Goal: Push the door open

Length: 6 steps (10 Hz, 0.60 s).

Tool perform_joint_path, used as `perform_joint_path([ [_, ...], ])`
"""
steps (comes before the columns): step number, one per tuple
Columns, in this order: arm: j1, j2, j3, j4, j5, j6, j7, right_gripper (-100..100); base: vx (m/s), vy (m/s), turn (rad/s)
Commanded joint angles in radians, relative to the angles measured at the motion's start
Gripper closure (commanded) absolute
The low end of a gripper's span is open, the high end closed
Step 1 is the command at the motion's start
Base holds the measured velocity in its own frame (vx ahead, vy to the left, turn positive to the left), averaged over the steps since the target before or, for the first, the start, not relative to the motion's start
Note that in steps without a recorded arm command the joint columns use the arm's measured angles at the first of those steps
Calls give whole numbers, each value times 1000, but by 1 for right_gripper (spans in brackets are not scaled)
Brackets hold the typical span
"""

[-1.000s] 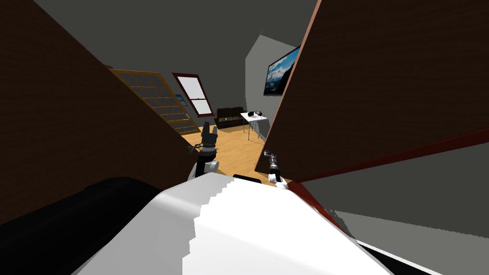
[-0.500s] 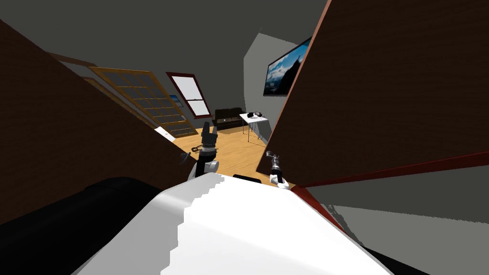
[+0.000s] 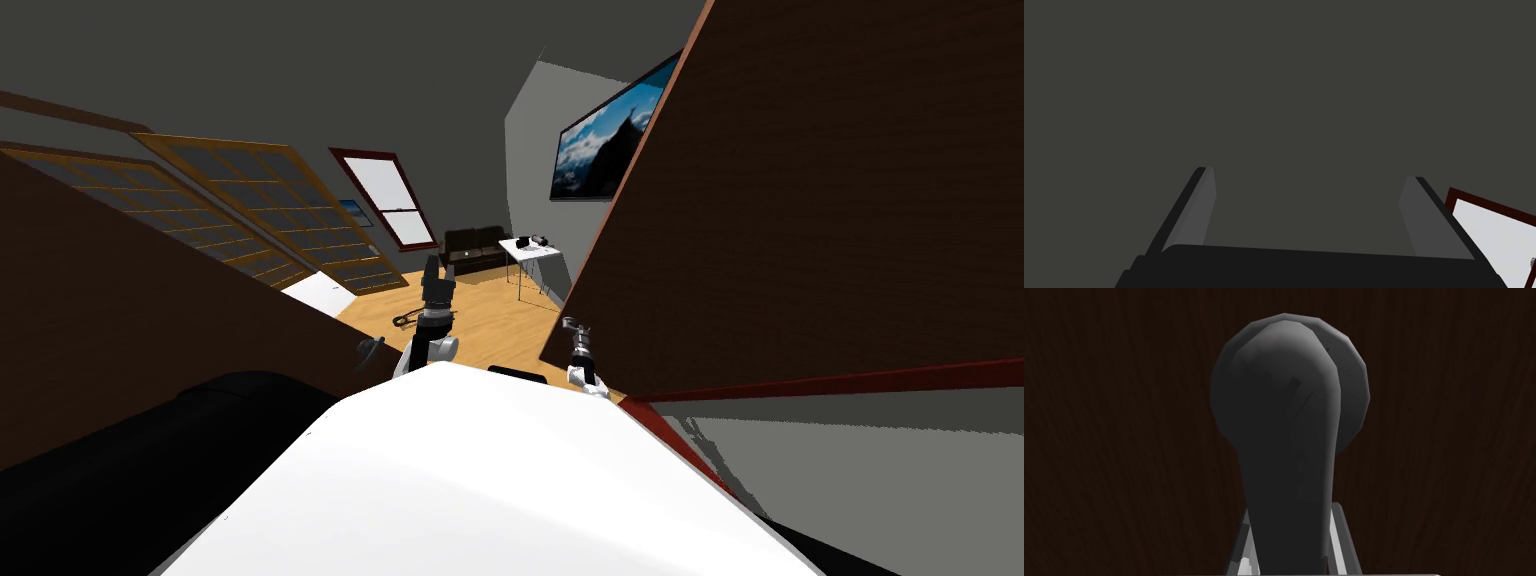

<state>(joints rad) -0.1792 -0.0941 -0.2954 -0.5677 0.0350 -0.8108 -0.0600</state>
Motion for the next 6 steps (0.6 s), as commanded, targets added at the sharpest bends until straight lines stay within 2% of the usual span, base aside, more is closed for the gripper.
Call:
perform_joint_path([
  [1, 0, 0, 0, 0, 0, 0, 0, 100, 72, 28, -53],
  [2, 1, -6, -17, 0, -10, -1, 6, 100, 107, -7, -50],
  [3, 2, -6, -20, 0, -12, -1, 7, 100, 166, 31, -35],
  [6, 3, -9, -47, 1, -28, -1, 18, 100, 180, 49, -41],
])
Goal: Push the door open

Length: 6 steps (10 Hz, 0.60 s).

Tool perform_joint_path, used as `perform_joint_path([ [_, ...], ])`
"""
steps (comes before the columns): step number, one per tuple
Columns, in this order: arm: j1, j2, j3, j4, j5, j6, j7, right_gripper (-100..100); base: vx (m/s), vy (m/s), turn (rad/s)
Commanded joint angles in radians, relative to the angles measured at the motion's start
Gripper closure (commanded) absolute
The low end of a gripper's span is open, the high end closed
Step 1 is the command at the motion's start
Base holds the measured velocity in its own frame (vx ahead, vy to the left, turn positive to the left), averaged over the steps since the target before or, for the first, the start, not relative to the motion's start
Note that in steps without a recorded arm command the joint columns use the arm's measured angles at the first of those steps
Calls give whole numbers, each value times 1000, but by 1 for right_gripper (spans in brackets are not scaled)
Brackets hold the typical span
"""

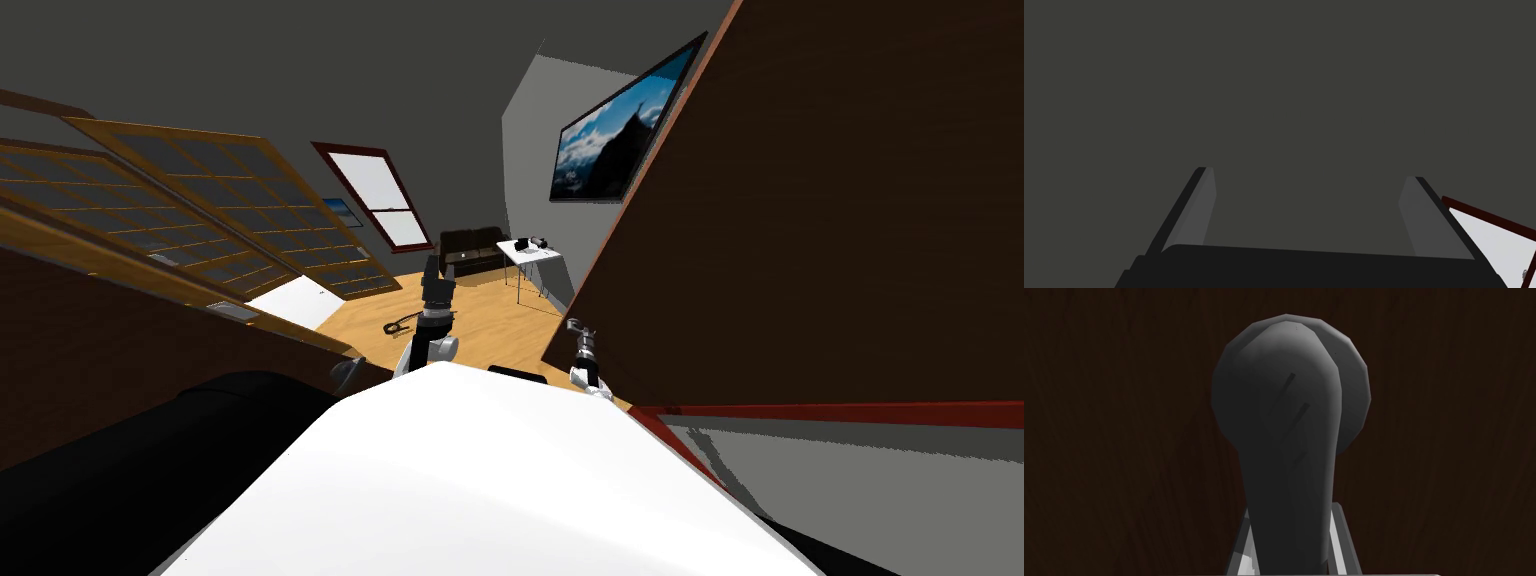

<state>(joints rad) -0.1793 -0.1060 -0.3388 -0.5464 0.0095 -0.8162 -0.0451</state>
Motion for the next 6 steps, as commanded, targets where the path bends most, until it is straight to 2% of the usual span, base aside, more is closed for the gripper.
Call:
perform_joint_path([
  [1, 4, 1, -14, -20, -8, 5, 6, 100, 195, 39, -43],
  [6, 6, -1, -58, -20, -35, 5, 24, 100, 198, 50, -47],
])
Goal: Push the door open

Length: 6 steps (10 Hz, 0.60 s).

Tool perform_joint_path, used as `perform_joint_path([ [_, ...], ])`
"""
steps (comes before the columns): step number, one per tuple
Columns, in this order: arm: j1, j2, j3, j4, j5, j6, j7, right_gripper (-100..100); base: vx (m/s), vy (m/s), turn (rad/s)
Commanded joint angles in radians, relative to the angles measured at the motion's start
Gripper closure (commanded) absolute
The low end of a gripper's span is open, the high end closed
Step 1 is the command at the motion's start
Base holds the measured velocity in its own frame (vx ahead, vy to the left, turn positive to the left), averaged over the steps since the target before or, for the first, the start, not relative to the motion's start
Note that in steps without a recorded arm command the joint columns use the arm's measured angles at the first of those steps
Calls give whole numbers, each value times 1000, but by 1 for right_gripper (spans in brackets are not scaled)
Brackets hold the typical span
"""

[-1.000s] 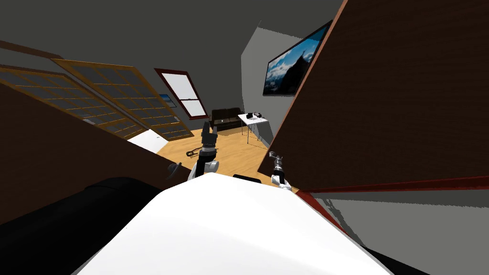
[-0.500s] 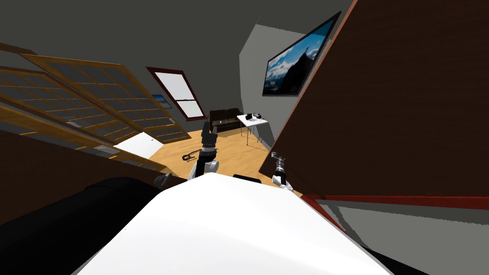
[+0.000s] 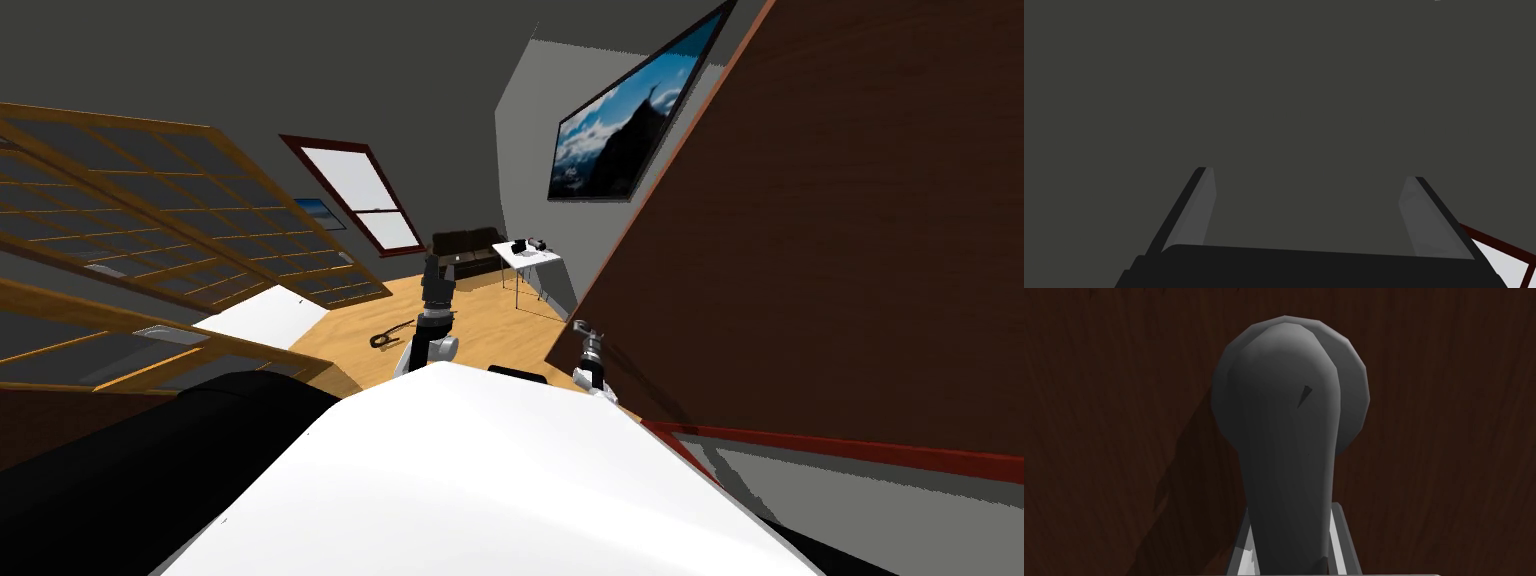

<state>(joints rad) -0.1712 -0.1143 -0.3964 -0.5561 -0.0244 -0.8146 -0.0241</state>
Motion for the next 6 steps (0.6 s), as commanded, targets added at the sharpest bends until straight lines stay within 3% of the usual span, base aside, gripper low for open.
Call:
perform_joint_path([
  [1, 0, 0, 0, 0, 0, 0, 0, 100, 90, 13, -41],
  [6, 3, -8, -55, 0, -29, -1, 20, 100, 178, 24, -47],
])
